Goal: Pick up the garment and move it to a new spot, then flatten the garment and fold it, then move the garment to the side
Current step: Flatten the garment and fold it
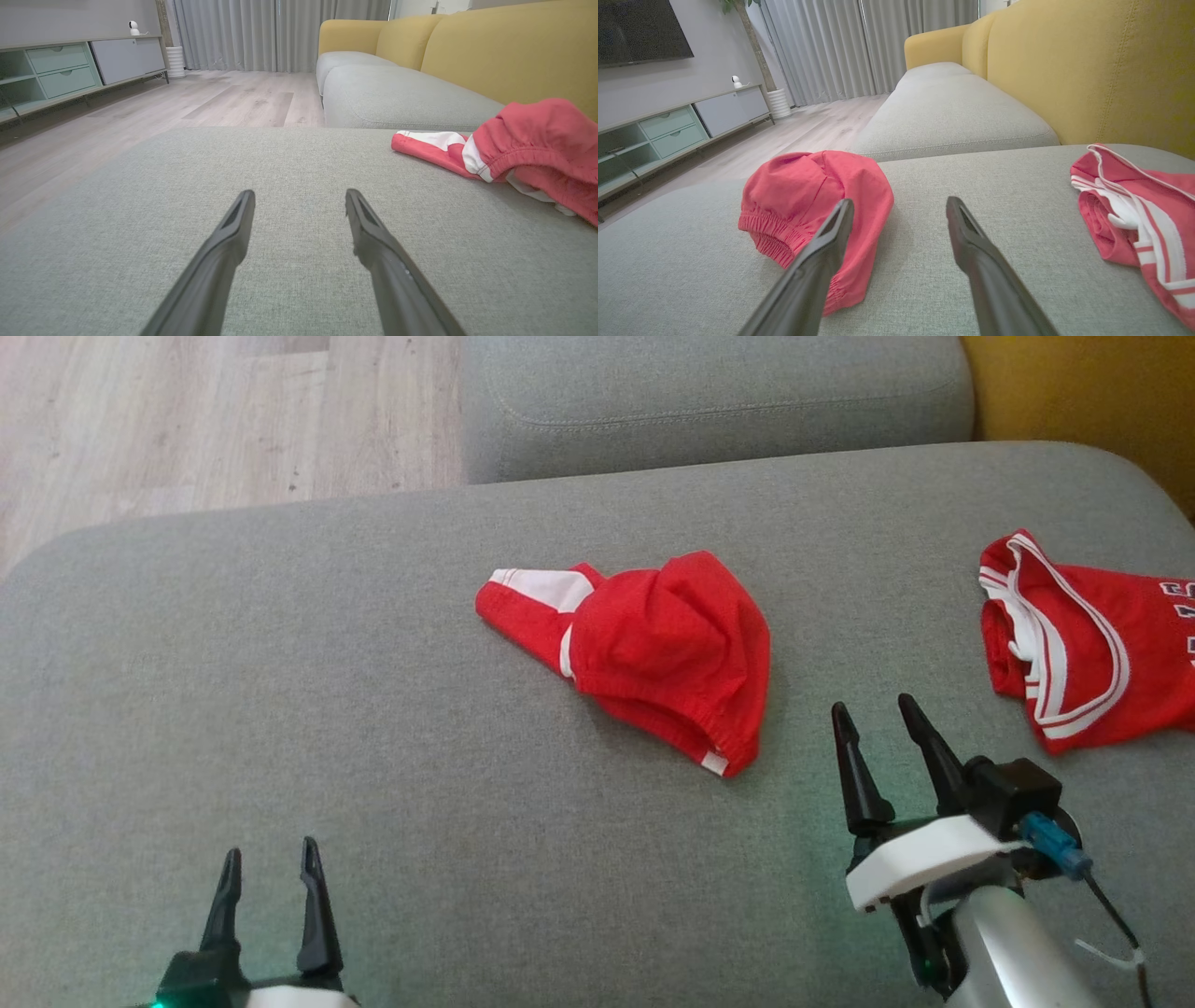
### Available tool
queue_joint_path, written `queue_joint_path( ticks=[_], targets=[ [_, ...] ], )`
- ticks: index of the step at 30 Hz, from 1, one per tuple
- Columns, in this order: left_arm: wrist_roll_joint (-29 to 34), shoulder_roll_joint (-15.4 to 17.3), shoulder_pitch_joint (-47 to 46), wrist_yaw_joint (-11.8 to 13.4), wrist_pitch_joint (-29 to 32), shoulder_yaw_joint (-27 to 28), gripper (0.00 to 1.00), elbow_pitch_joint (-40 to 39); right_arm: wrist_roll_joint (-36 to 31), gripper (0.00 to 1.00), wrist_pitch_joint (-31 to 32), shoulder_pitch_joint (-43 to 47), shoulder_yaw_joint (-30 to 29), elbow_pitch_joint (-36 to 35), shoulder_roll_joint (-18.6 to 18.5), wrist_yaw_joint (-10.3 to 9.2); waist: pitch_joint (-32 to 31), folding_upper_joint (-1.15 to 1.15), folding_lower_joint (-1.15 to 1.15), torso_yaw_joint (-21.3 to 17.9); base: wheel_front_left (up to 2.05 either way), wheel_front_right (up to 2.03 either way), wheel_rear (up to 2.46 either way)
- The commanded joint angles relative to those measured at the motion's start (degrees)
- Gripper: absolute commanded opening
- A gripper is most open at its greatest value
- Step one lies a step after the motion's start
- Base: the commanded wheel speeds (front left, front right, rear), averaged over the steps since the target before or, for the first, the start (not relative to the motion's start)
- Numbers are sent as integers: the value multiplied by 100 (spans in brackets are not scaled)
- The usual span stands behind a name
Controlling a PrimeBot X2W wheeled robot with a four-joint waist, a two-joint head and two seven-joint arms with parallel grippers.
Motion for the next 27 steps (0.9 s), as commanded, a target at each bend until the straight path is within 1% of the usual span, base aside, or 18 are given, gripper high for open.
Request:
queue_joint_path(
  ticks=[1, 5, 10, 18, 22, 24, 27],
  targets=[
    [42, 0, -231, -14, -29, 225, 100, -205, -16, 100, -62, -116, 112, -161, 25, 37, 4, 0, 0, 3, 0, 0, 0],
    [17, -2, -280, -45, -29, 182, 100, -183, -59, 100, -62, -110, 193, -73, 25, 37, 25, 0, 0, 21, 0, 0, 0],
    [-35, -3, -347, -79, -29, -10, 100, -91, -82, 100, -62, -131, 626, 138, 25, 37, 86, 0, 0, 161, 0, 0, 0],
    [-65, -3, -433, -118, -29, -256, 100, 9, 207, 100, -62, -416, 1485, 218, 25, 37, 250, 0, 0, 573, 0, 0, 0],
    [-107, -3, -510, -124, -29, -363, 100, 23, 267, 100, -62, -683, 1633, 273, 25, 37, 356, 0, 0, 826, 0, 0, 0],
    [-126, -3, -552, -128, -29, -416, 100, 32, 405, 100, -62, -818, 1717, 318, 25, 37, 417, 0, 0, 955, 0, 0, 0],
    [-174, -3, -625, -129, -29, -518, 100, 47, 390, 100, -62, -1093, 1753, 356, 25, 37, 529, 0, 0, 1161, 0, 0, 0]
  ],
)
